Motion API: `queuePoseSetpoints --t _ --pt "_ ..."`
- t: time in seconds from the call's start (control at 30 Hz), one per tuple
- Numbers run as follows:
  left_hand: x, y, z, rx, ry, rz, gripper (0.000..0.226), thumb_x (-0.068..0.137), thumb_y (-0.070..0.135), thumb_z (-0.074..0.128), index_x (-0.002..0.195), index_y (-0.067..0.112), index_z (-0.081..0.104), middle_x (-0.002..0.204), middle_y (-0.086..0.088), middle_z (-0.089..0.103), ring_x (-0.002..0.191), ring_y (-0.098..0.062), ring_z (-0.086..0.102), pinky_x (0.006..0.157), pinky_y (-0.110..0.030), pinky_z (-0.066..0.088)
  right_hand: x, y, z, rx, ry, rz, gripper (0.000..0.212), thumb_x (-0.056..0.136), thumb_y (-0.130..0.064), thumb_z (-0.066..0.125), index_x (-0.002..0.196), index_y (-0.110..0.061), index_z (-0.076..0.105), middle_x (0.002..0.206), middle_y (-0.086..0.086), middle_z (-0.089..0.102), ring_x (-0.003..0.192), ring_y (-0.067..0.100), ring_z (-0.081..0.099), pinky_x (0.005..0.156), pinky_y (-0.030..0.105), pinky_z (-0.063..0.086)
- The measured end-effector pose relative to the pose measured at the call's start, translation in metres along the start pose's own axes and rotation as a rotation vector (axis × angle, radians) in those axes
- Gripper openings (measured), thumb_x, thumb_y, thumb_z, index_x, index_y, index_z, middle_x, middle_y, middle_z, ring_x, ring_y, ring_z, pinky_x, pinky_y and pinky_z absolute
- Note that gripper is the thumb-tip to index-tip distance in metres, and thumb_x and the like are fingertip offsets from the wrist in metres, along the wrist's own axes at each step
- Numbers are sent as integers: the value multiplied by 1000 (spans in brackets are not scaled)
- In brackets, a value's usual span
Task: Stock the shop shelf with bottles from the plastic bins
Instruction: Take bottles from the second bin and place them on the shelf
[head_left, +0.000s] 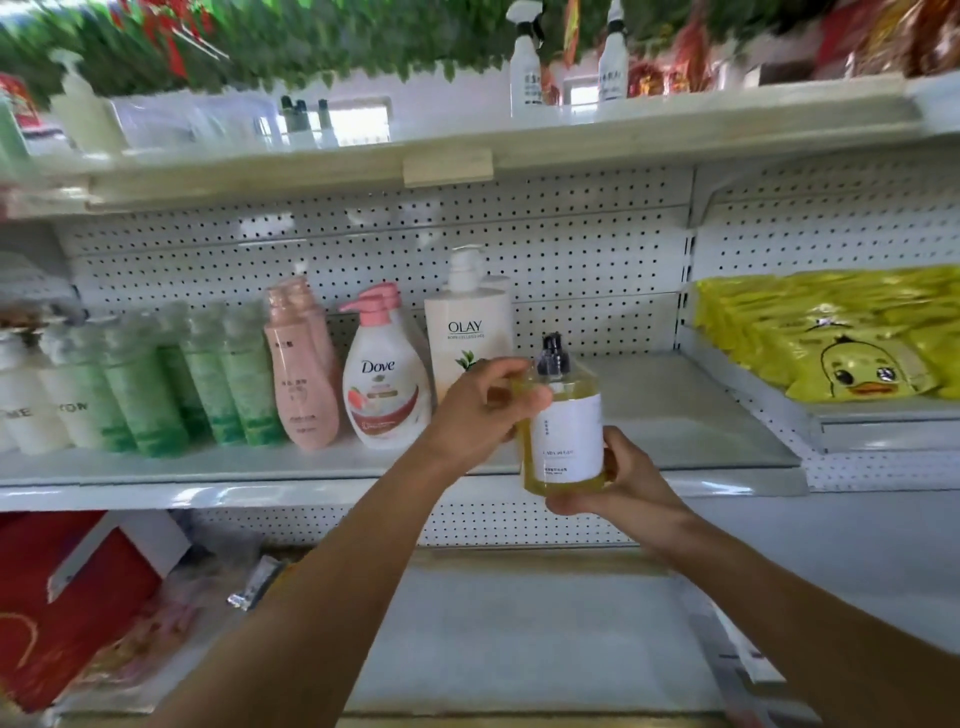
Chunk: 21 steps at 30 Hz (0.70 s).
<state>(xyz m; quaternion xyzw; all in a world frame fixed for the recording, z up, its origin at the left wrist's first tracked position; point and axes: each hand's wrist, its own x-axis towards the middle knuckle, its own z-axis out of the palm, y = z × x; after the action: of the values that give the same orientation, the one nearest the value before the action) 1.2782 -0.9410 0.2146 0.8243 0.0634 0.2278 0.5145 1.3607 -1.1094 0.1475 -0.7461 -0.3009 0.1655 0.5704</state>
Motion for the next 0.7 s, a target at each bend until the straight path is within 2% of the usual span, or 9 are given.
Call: queuePoseSetpoints --t 0.07,0.17,0.27,0.37,0.4,0.47,0.53,0.7 --pt "11 6 5 90 51 54 47 85 38 70 127 22 57 125 4 59 109 -13 59 66 -15 55 11 -2 -5 11 24 -20 79 59 -9 89 122 -24 45 107 -8 64 95 3 62 65 15 47" --pt "28 12 13 171 102 116 33 87 28 70 117 21 59 117 7 60 107 -15 59 82 -21 51 29 -3 -13 -8 54 -25 78 60 -9 89 122 -23 44 106 -7 61 94 3 58 65 17 45" --pt "45 9 18 267 121 103 18 85 21 71 102 21 64 107 8 64 104 -16 60 93 -34 50 51 4 -19 -111 84 27 95 44 -30 93 125 -29 44 110 -9 61 102 10 58 83 30 52" --pt "59 0 21 392 119 72 10 84 19 72 92 24 71 104 5 70 101 -16 63 94 -41 50 71 14 -21 -262 112 76 110 26 -48 86 126 -36 44 115 -7 60 111 19 57 95 43 50" --pt "61 -1 22 417 108 68 10 84 19 72 92 24 72 103 5 71 100 -15 63 95 -41 50 75 17 -20 -314 119 84 109 27 -50 86 127 -36 43 115 -6 58 114 21 54 97 44 48" --pt "66 -3 25 466 89 73 11 84 19 72 93 23 75 101 5 70 98 -13 62 94 -38 49 80 17 -19 -428 134 84 101 41 -45 88 130 -31 43 116 -4 54 120 23 45 101 40 41" --pt "72 -1 28 536 86 86 12 82 22 74 93 25 76 102 5 70 98 -15 62 93 -37 49 87 16 -19 -512 143 93 94 53 -43 88 132 -24 41 122 0 52 123 23 39 99 36 37" --pt "84 6 36 713 103 82 16 88 26 68 102 24 74 108 3 67 102 -15 58 86 -23 40 107 15 -20 -455 142 156 90 59 -34 87 134 -19 39 126 5 51 122 24 44 105 40 38"
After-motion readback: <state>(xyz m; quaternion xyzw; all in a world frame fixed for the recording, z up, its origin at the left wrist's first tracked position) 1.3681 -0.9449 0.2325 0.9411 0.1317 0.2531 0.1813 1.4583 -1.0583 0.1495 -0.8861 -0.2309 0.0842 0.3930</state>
